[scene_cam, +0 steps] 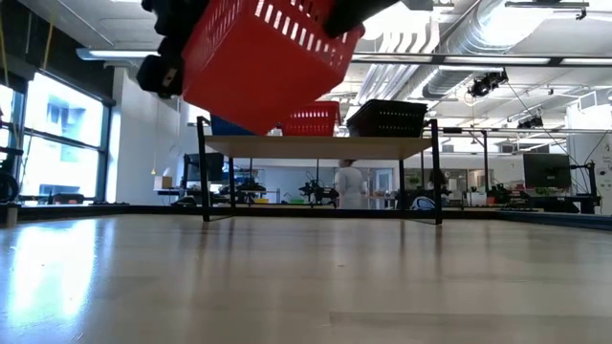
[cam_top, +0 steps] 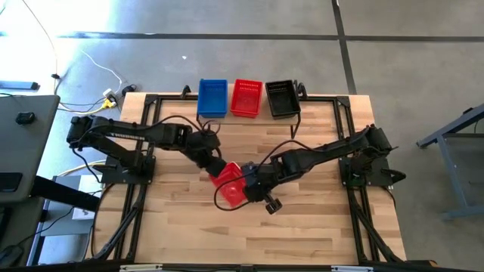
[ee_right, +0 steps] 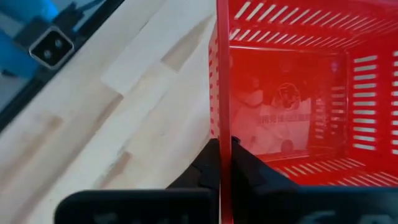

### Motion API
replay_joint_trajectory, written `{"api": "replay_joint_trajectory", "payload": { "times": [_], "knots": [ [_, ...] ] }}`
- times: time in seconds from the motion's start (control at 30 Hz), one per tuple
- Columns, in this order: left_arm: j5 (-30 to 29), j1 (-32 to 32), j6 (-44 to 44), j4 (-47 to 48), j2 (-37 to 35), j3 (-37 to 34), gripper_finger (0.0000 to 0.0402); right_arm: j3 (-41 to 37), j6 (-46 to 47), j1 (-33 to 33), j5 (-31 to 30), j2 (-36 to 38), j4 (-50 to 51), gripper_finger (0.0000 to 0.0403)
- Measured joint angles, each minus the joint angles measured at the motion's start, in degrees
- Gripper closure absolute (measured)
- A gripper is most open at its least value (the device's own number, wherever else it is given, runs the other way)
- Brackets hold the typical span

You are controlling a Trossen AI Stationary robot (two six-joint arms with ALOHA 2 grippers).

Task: Stack baskets on shelf by color
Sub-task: Stack the red bin on top of the other red bins on the shelf

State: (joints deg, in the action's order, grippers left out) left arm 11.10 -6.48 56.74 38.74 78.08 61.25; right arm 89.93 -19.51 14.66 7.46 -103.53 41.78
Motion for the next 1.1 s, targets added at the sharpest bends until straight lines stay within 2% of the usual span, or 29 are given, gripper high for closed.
{"api": "replay_joint_trajectory", "payload": {
  "times": [0.27,0.6,0.83,1.1],
  "knots": [
    [0.1,-4.36,-10.46,0.0,0.0,0.0,0.0283,0.0,14.35,0.0,-0.07,0.0,0.0,0.0402],
    [0.21,-9.0,-23.57,0.58,-0.84,-0.05,0.0302,0.0,30.55,0.02,-1.83,-0.02,2.39,0.0403],
    [0.23,-11.98,-31.38,1.16,-4.04,-0.03,0.0316,2.27,35.57,0.13,-8.4,0.02,3.87,0.0403],
    [0.2,-15.05,-39.04,3.68,-9.68,-0.02,0.0319,9.24,34.25,-1.43,-18.05,0.11,7.57,0.0403]
  ]
}}
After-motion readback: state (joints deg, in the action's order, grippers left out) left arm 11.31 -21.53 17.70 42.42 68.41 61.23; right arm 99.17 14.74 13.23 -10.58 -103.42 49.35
